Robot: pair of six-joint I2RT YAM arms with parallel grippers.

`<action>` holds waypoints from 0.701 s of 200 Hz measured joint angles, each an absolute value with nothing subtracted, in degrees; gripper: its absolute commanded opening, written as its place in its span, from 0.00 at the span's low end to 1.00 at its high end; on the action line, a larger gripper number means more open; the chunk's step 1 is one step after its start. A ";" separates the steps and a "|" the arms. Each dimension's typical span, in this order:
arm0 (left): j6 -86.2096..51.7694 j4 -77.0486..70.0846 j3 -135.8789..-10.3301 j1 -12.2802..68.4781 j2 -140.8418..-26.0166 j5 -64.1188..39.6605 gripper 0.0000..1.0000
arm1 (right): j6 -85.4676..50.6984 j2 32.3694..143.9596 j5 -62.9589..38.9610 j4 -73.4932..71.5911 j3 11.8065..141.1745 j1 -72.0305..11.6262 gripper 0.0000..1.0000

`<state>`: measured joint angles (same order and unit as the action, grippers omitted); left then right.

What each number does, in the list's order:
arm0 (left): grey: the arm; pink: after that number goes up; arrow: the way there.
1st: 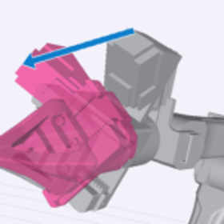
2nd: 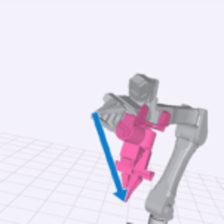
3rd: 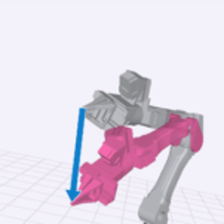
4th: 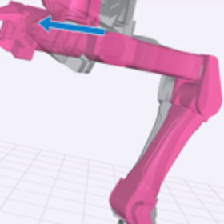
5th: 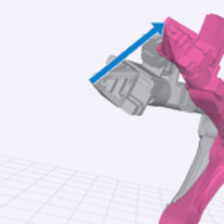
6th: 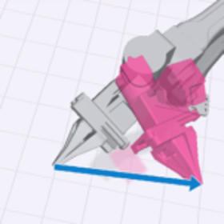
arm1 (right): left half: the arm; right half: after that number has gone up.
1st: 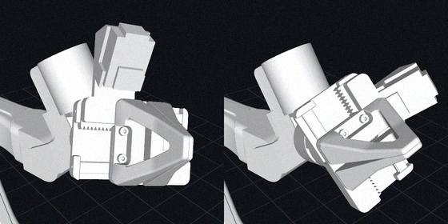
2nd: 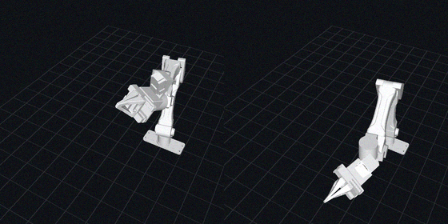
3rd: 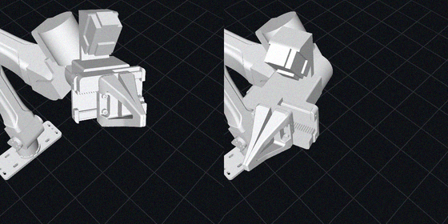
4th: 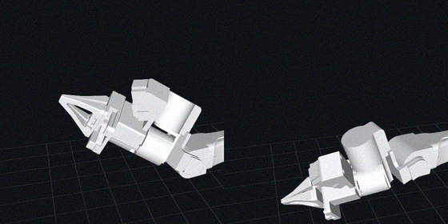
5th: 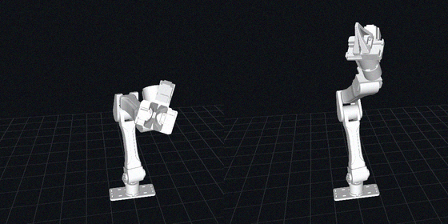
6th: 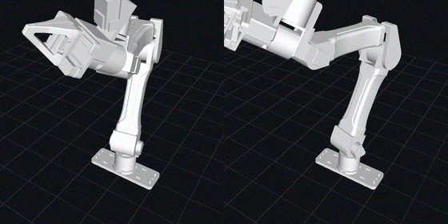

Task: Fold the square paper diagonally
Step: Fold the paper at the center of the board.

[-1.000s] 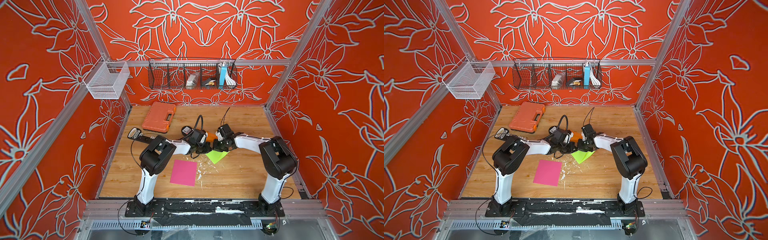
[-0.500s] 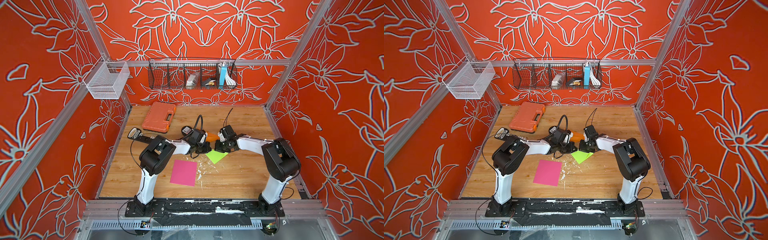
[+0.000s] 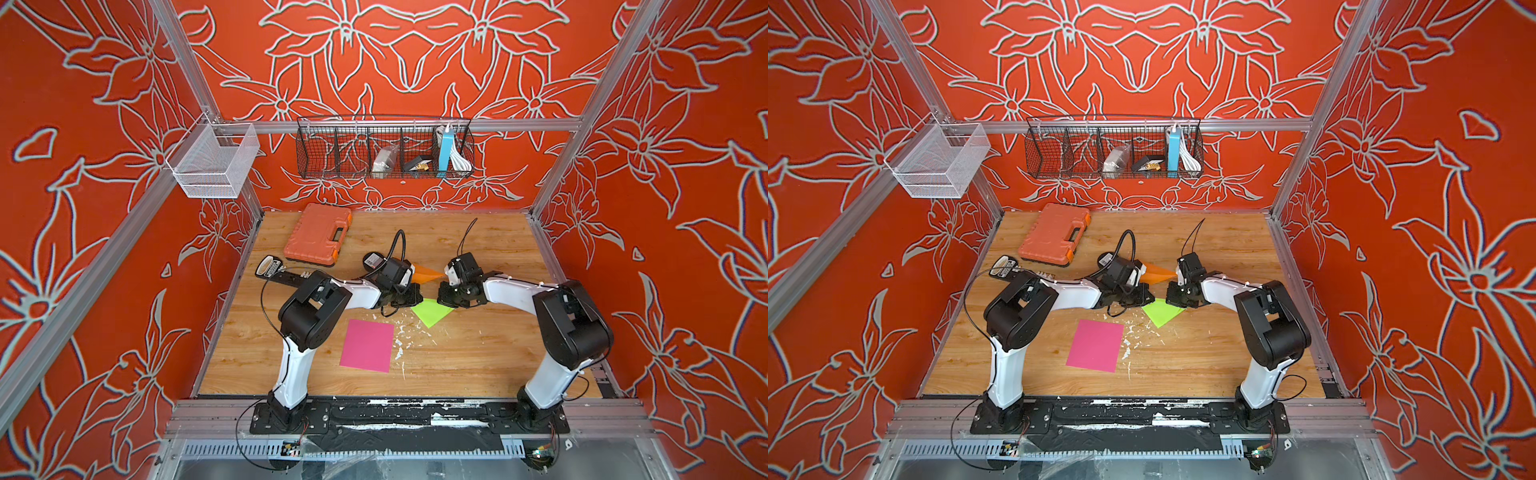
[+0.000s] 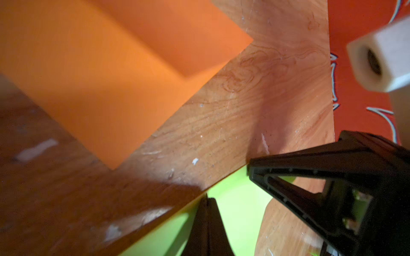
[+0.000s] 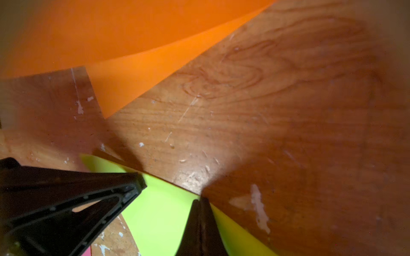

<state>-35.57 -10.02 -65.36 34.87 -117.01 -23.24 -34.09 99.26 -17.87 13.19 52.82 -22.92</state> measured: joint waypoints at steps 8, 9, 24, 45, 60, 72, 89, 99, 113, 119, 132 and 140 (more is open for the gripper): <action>-35.57 -10.02 -65.36 34.87 -117.01 -23.24 0.00 | -33.82 98.85 -17.91 13.13 52.27 -22.39 0.00; -35.57 -10.00 -65.36 34.87 -117.01 -23.22 0.00 | -33.82 98.83 -17.93 13.10 52.23 -22.35 0.00; -35.57 -9.98 -65.36 34.87 -117.01 -23.22 0.00 | -33.50 98.00 -18.02 13.04 51.22 -21.32 0.00; -35.51 -9.96 -65.36 34.87 -116.99 -23.20 0.00 | -32.91 97.01 -18.20 13.06 50.09 -19.70 0.00; -35.40 -9.93 -65.36 34.87 -116.99 -23.18 0.00 | -32.42 96.47 -18.52 13.06 49.43 -18.68 0.00; -35.38 -9.91 -65.36 34.87 -116.97 -23.18 0.00 | -32.08 96.09 -18.59 13.06 48.97 -18.00 0.00; -35.35 -9.91 -65.36 34.87 -116.97 -23.16 0.00 | -31.79 95.72 -18.90 13.06 48.58 -17.23 0.00; -35.35 -9.89 -65.36 34.87 -116.97 -23.16 0.00 | -31.68 95.64 -19.09 13.06 48.40 -16.97 0.00; -35.35 -9.85 -65.36 34.87 -116.95 -23.11 0.00 | -31.48 95.48 -19.14 13.06 48.25 -16.69 0.00; -35.33 -9.82 -65.36 34.87 -116.95 -23.09 0.00 | -31.42 95.37 -19.16 13.04 48.12 -16.58 0.00; -35.33 -9.78 -65.36 34.87 -116.92 -23.07 0.00 | -31.33 95.07 -19.09 13.04 47.81 -16.25 0.00; -35.33 -9.76 -65.36 34.87 -116.92 -23.07 0.00 | -31.29 94.85 -19.07 13.17 47.68 -15.94 0.00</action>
<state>-35.33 -9.76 -65.36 34.87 -116.92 -23.07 -31.29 94.85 -19.07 13.17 47.68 -15.94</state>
